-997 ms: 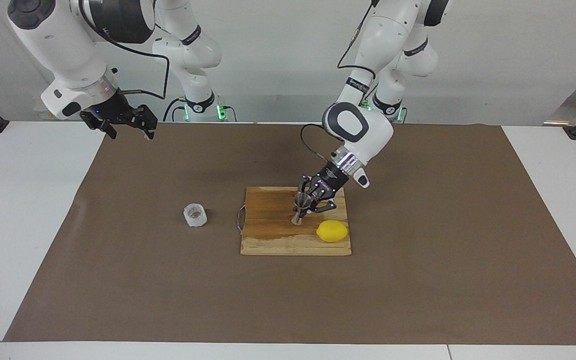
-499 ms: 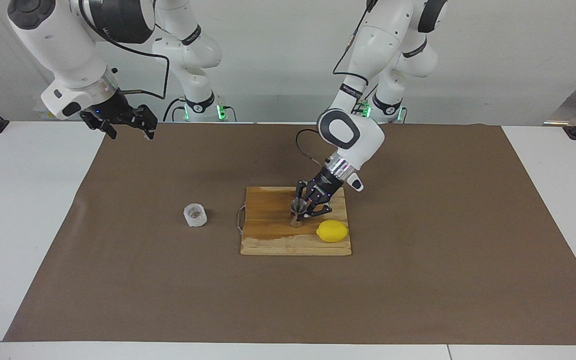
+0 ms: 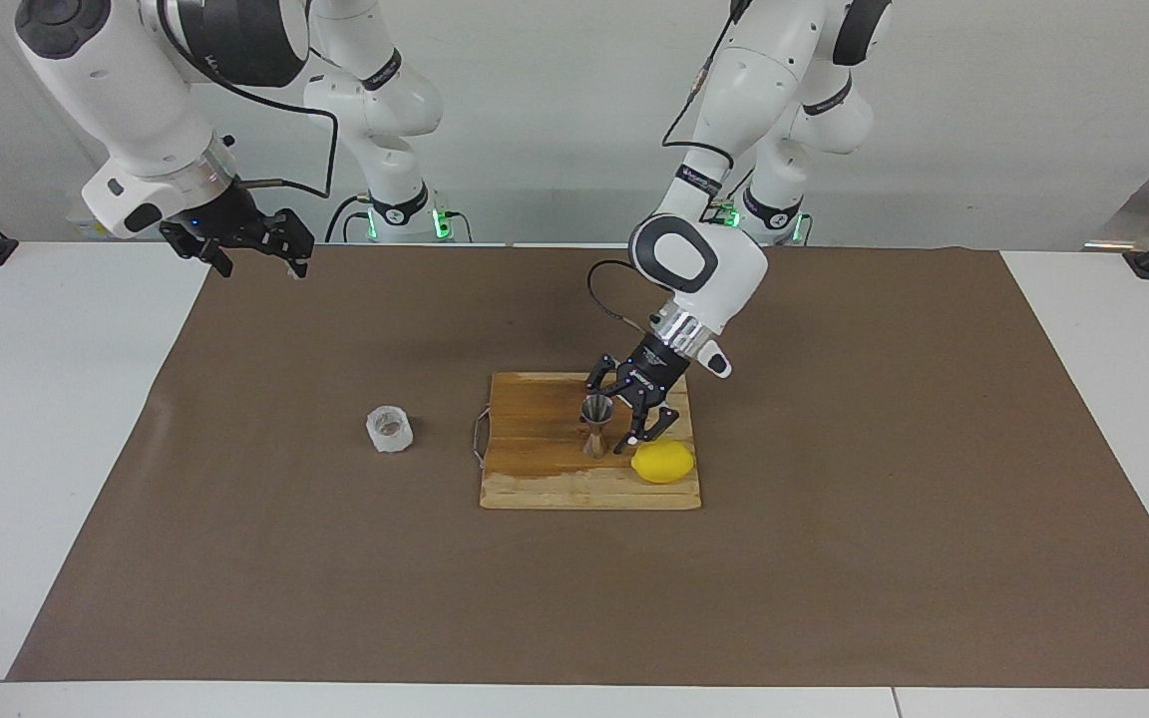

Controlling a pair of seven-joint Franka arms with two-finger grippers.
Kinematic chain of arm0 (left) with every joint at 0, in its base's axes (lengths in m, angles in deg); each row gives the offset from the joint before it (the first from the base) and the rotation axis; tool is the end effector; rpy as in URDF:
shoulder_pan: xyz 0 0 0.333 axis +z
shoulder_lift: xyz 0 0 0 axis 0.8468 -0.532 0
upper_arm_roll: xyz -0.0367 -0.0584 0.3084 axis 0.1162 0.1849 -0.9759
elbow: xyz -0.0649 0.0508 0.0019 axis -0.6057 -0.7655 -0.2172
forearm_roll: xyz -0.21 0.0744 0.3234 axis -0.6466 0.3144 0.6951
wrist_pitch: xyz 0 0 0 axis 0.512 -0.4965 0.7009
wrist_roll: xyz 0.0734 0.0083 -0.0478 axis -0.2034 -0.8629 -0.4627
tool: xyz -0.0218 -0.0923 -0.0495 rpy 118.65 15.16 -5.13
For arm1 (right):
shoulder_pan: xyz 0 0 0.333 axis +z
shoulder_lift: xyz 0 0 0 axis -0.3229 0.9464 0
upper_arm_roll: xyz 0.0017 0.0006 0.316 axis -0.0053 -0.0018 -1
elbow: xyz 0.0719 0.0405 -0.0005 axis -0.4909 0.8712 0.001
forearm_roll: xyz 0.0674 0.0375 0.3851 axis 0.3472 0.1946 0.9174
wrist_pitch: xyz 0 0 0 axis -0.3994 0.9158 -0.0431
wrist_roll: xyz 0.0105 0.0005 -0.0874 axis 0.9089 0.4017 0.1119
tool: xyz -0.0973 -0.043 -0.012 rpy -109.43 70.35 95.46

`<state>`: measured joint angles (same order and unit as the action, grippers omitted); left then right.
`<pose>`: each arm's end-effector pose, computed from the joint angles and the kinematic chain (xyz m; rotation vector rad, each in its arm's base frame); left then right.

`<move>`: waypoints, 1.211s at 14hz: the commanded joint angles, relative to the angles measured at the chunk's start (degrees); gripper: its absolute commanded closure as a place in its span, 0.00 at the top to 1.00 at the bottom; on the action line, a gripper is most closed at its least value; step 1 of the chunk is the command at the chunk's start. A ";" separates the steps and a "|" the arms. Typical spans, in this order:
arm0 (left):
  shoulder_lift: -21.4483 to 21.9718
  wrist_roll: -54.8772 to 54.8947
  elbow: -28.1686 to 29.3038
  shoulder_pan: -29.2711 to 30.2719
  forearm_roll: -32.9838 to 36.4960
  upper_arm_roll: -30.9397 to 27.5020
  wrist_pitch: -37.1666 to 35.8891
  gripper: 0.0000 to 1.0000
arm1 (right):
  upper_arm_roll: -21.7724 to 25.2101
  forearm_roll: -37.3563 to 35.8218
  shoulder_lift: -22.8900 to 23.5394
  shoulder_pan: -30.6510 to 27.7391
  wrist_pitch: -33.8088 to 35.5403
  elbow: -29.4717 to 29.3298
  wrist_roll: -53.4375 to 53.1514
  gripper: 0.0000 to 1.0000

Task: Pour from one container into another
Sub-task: 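Carry the metal cup with the left gripper over the cutting board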

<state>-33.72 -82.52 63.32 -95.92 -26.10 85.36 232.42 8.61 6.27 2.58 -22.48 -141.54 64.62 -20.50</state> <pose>0.5135 -0.3401 0.3146 0.9539 2.0338 -0.5073 0.5525 -0.0170 0.6025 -3.1275 0.0299 0.2559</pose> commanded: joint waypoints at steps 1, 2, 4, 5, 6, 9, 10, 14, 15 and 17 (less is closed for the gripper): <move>2.99 0.84 0.41 -1.49 -1.11 -0.55 2.98 1.00 | -0.41 1.49 -0.79 -0.93 0.18 0.66 1.16 1.00; 3.61 0.84 0.41 -2.10 -1.11 -0.55 3.68 1.00 | -0.41 1.49 -0.79 -0.93 0.18 0.66 1.08 1.00; 5.36 0.66 0.41 -3.25 -1.11 -0.46 4.39 1.00 | -0.41 1.49 -0.79 -0.93 0.18 0.66 1.16 1.00; 5.81 0.66 0.24 -3.25 -1.11 -0.20 4.30 1.00 | -0.41 1.49 -0.79 -0.93 0.18 0.66 1.08 1.00; 6.42 0.84 0.06 -3.34 -1.03 0.24 4.39 1.00 | -0.41 1.49 -0.79 -0.93 0.18 0.66 1.08 1.00; 7.13 3.38 -0.38 -3.96 -0.42 0.86 4.57 1.00 | -0.41 1.49 -0.79 -0.93 0.18 0.66 1.16 1.00; 7.65 3.82 -0.38 -3.96 0.11 0.77 4.57 1.00 | -0.41 1.49 -0.79 -0.93 0.18 0.66 1.08 1.00; 8.71 10.66 -0.55 -3.96 6.26 0.86 5.09 1.00 | -0.33 1.49 -0.79 -0.93 0.18 0.66 1.08 1.00; 8.71 11.12 -0.55 -3.96 6.53 0.86 4.66 1.00 | -0.41 1.49 -0.79 -0.93 0.18 0.66 1.08 1.00; 8.71 11.39 -0.47 -3.52 13.17 0.86 3.87 1.00 | -0.41 1.49 -0.79 -0.93 0.18 0.66 1.16 1.00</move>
<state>-25.73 -72.20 62.37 -99.38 -17.57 86.44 236.26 8.61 6.27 2.58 -22.48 -141.54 64.62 -20.50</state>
